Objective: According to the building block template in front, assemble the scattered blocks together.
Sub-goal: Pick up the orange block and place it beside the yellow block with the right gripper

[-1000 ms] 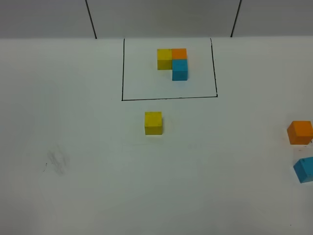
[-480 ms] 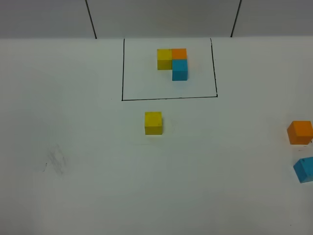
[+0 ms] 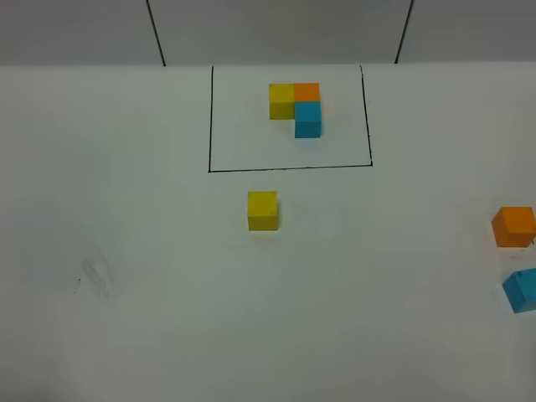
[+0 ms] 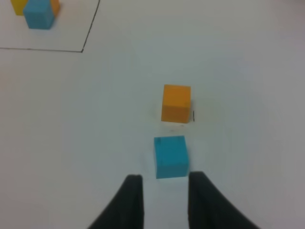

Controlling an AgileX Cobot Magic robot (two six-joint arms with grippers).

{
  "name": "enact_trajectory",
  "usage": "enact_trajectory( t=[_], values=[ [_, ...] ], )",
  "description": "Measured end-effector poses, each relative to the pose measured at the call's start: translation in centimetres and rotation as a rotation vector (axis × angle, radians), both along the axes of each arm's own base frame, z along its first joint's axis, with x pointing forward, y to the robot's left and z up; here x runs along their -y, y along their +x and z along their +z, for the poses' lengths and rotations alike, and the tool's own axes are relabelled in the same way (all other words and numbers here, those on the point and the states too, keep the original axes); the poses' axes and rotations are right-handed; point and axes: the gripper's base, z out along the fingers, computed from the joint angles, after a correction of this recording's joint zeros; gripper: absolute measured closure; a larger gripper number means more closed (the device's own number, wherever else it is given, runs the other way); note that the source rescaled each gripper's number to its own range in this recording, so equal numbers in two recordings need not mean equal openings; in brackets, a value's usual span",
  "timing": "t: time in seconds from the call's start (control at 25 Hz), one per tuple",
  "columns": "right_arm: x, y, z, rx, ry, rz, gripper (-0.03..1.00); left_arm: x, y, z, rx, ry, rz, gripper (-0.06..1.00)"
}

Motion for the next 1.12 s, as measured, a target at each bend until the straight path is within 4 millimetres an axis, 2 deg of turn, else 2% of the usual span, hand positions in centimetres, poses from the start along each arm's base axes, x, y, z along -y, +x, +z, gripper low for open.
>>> enact_trajectory(
  t=[0.76,1.04,1.12],
  values=[
    [0.00,0.00,0.00,0.000,0.000,0.000,0.97,-0.01,0.00,0.00,0.000,0.001,0.000,0.26],
    [-0.15,0.01,0.00,-0.003,0.034,0.001,0.97,-0.01,0.01,-0.02,-0.001,0.001,0.000,0.26],
    [-0.18,0.55,0.03,-0.038,0.081,-0.023,0.95,-0.01,0.01,-0.02,-0.001,0.002,0.000,0.26]
  ],
)
